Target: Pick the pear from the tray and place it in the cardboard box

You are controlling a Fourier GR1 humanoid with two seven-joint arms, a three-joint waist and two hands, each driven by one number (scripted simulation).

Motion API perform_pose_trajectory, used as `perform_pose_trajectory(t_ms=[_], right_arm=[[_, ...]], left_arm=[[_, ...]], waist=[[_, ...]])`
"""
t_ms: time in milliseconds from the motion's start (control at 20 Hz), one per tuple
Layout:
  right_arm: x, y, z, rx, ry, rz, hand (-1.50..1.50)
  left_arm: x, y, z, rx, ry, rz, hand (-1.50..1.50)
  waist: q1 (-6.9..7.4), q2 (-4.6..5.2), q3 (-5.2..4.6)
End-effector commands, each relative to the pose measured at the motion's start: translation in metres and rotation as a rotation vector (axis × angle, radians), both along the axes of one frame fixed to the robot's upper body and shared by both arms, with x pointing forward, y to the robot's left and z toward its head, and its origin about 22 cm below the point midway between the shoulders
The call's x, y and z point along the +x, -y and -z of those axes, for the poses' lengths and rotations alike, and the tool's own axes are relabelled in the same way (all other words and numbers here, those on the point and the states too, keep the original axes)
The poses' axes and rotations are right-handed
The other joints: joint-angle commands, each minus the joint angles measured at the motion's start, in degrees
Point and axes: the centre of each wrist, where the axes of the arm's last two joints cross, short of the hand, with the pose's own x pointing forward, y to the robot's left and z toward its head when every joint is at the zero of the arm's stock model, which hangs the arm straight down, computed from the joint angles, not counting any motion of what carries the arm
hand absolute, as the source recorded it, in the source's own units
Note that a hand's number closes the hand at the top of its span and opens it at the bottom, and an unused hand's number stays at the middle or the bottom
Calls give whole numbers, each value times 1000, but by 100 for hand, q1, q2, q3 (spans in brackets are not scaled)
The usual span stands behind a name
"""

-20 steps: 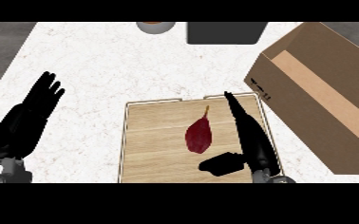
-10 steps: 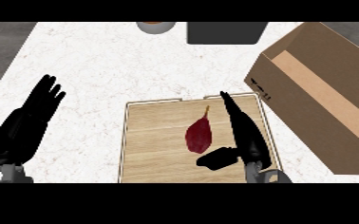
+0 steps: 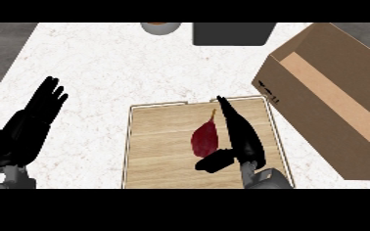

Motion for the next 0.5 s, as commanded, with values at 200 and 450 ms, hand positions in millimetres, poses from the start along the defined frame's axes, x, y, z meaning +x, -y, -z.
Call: perform_pose_trajectory(t_ms=[200,450], right_arm=[[17,-1,6,-8,-12,3,-150],[-6,1,33,-17,-1,-18,-150]], left_arm=[[-15,6,-12,-1,18,-17,0],[11,11,4,11,6,4,0]], waist=[[17,-2,1],[-15,1,0]])
